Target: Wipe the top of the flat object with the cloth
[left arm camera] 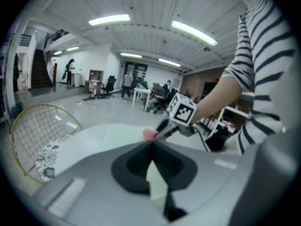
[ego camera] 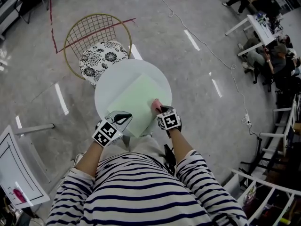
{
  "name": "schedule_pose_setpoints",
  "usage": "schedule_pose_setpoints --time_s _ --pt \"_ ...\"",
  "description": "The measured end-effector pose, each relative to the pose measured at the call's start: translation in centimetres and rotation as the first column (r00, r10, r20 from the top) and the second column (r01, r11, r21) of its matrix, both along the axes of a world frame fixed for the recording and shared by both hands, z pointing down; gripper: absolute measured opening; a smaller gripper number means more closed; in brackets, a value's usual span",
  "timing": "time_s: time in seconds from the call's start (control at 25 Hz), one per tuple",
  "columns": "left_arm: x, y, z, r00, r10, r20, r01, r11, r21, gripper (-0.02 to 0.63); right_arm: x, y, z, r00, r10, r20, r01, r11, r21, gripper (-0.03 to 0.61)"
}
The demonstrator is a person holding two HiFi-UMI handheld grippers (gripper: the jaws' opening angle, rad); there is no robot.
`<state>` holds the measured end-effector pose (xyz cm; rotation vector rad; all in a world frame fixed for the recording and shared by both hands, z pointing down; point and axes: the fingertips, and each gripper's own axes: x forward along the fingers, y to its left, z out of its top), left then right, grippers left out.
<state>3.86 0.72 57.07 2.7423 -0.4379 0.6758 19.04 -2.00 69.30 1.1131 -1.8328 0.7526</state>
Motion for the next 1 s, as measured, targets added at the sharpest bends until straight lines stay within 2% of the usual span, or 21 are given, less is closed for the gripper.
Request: schedule_pose_setpoints --time_s 1.0 --pt "-1.8 1.2 -0.3 1.000 0.019 -0.022 -0.019 1.000 0.014 0.006 -5.6 4.3 -0.2 0.997 -0.058 0.042 0.059 0.998 -0.012 0.051"
